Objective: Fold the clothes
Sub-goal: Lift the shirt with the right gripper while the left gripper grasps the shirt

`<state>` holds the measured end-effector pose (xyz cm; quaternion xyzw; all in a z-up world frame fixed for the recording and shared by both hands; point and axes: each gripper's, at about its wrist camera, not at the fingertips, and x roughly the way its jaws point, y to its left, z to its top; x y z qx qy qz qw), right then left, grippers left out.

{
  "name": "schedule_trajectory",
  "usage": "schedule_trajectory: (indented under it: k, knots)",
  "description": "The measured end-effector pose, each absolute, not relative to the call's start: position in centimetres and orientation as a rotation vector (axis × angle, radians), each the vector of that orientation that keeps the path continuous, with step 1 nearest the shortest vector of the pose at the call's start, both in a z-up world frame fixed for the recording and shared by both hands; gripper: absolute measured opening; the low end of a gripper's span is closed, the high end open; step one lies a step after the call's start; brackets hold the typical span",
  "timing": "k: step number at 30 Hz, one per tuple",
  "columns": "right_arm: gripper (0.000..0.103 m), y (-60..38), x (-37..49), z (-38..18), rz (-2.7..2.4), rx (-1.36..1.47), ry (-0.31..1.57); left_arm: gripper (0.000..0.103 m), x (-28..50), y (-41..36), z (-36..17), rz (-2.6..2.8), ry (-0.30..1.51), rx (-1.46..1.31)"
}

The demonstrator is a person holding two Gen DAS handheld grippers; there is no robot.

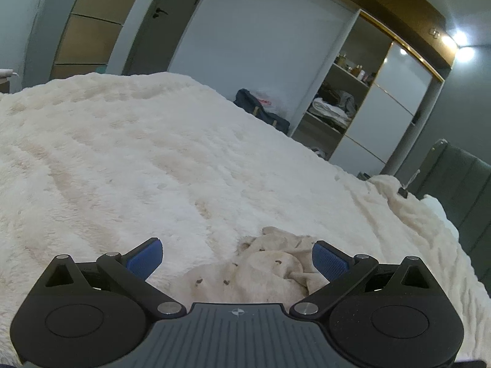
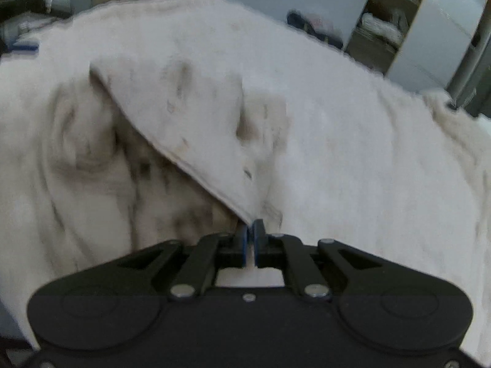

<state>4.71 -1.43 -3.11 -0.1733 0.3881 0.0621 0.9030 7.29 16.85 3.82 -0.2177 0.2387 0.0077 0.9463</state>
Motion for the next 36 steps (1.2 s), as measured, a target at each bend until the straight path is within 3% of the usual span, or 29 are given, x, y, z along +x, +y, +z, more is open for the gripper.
schedule_trajectory:
  k: [1,3,7,9,17,21,22,23,24,29,36]
  knots:
    - [0.012,-1.1,4.1,-3.0,0.151,-0.38,0.786,0.103,7.3,16.7,3.8,0.012,0.49,-0.438]
    - [0.034,-0.4,3.4,-2.2,0.184,-0.418,0.748,0.103,7.4,16.6,3.8,0.007,0.496,-0.428]
    - [0.044,0.9,3.2,0.5,0.217,-0.486,0.657,0.103,7.3,16.5,3.9,0.002,0.489,-0.427]
    - [0.054,2.2,3.5,1.3,0.241,-0.537,0.616,0.103,7.2,16.5,3.9,0.001,0.488,-0.429]
    - [0.054,8.6,5.7,-4.7,0.27,-0.852,0.599,0.103,7.5,16.6,3.8,-0.003,0.501,-0.435]
    - [0.047,9.1,7.2,-7.9,0.175,-0.979,0.611,0.103,7.5,16.5,3.8,-0.009,0.502,-0.43]
    - [0.039,8.9,7.4,-7.8,0.162,-0.958,0.619,0.103,7.5,16.5,3.8,-0.012,0.501,-0.427]
    - [0.017,8.6,7.7,-7.7,0.149,-0.935,0.627,0.103,7.5,16.5,3.8,-0.016,0.501,-0.424]
    - [0.004,7.6,8.2,-7.1,0.121,-0.853,0.654,0.103,7.6,16.5,3.8,-0.02,0.504,-0.425]
    - [0.003,4.3,8.2,-4.3,0.067,-0.639,0.599,0.103,7.2,16.0,3.9,-0.061,0.484,-0.417]
    - [0.003,0.8,5.0,5.1,-0.002,-0.301,0.397,0.103,5.0,13.1,5.5,-0.34,0.356,-0.323]
